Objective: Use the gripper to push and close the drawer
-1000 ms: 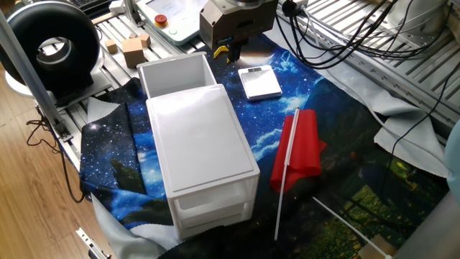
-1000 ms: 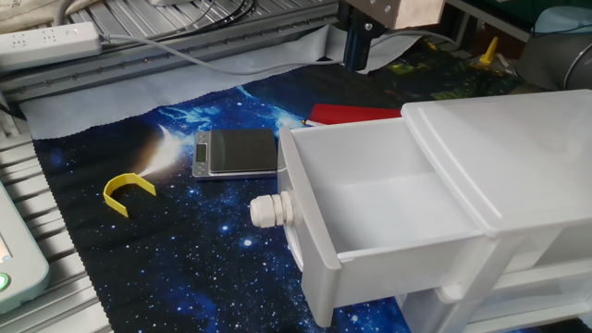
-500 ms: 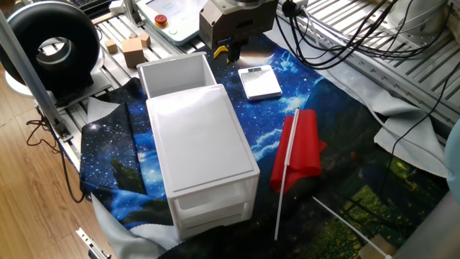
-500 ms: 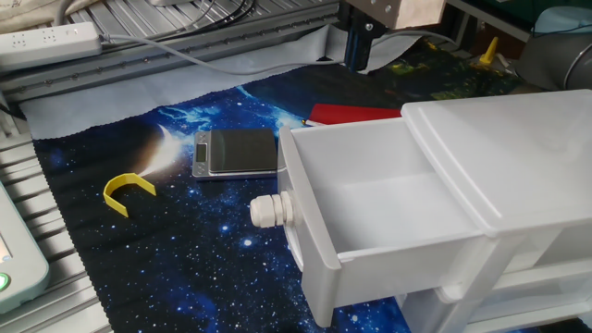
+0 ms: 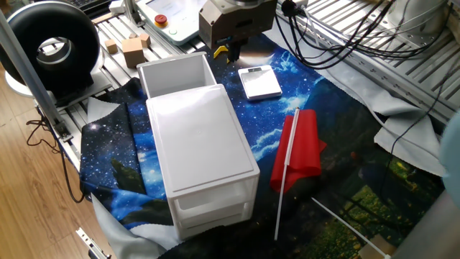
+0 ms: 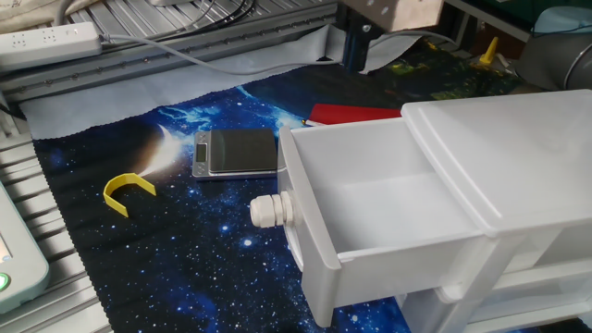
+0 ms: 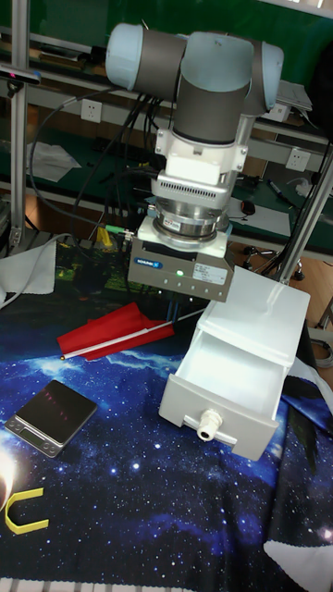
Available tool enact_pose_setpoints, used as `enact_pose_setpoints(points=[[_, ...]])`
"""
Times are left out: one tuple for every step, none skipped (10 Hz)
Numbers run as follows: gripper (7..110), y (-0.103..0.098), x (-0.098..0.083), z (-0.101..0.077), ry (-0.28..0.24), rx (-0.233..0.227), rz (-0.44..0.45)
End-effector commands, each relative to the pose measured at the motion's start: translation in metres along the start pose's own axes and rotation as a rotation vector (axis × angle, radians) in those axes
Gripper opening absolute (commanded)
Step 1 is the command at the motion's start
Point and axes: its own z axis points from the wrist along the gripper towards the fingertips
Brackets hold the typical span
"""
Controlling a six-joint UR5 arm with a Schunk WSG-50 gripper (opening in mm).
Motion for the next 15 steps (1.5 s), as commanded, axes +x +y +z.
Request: enact_pose_setpoints(points=[[7,0.014,-0.042,0.005,0.007,-0.014,-0.020],[7,0.015,-0.054,0.005,0.013,-0.014,-0.026],[7,0.019,-0.063,0.004,0.020,-0.026,-0.032],[7,0.020,-0.072,0.004,0.019,-0.015,-0.035],[7,0.014,-0.088,0.008,-0.015,0.043,-0.042],[7,0.010,-0.100,0.014,-0.040,0.084,-0.047],[7,0.015,-0.109,0.020,-0.059,0.089,-0.049],[7,0.026,-0.116,0.025,-0.069,0.073,-0.041],[7,0.043,-0.128,0.027,-0.100,0.043,-0.042],[7,0.055,-0.140,0.026,-0.142,0.015,-0.063],[7,0.057,-0.152,0.026,-0.187,0.024,-0.087],[7,0.054,-0.157,0.027,-0.206,0.036,-0.096],[7,0.048,-0.165,0.024,-0.245,0.048,-0.119],[7,0.043,-0.177,0.021,-0.296,0.060,-0.151],[7,0.049,-0.185,0.019,-0.338,0.032,-0.156]])
